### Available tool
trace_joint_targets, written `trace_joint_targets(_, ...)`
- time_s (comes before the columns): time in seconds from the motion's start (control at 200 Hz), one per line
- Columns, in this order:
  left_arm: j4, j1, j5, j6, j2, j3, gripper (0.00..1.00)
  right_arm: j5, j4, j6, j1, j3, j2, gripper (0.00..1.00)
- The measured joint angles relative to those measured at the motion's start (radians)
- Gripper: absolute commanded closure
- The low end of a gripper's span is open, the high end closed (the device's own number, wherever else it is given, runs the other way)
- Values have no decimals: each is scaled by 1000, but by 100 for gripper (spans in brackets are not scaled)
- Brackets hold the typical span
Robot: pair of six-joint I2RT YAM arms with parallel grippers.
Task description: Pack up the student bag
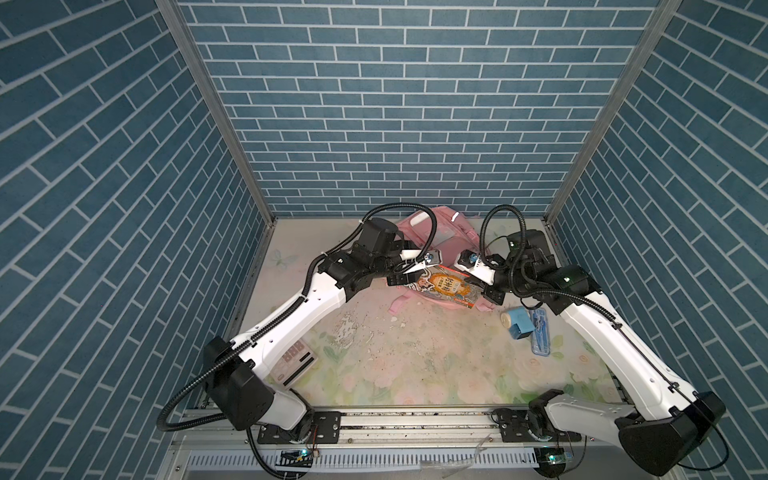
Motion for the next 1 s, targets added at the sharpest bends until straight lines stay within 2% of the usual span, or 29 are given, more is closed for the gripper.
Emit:
trace_joint_targets(0.03,-7,1,3,8,9,13,70,-6,0,-2,-2,0,0,100)
trace_joint_targets(0.075,-16,1,8,18,21,28,73,-11,0,-5,-4,-1,1,100)
trace_joint_targets(0.135,-31,3,17,26,28,39,82,-16,2,-9,-6,-1,2,100)
trace_joint_targets(0.215,-53,3,28,45,31,47,100,-23,10,-9,-8,-1,2,100)
trace_joint_targets(0.49,-133,16,55,68,55,104,100,-24,67,-14,-16,-13,1,100)
trace_joint_targets(0.585,-167,32,77,72,61,129,100,-23,111,-13,-15,-41,-10,86)
trace_joint_targets(0.63,-183,45,98,72,65,139,100,-23,149,-6,-18,-66,-25,70)
trace_joint_targets(0.655,-193,53,116,72,65,143,100,-25,173,-2,-21,-82,-35,65)
trace_joint_targets(0.73,-212,76,163,72,65,149,100,-54,233,17,-53,-129,-73,57)
trace_joint_targets(0.815,-225,91,198,75,62,152,100,-103,299,64,-113,-186,-117,43)
trace_joint_targets(1.0,-270,94,240,95,50,166,100,-240,424,138,-215,-279,-172,40)
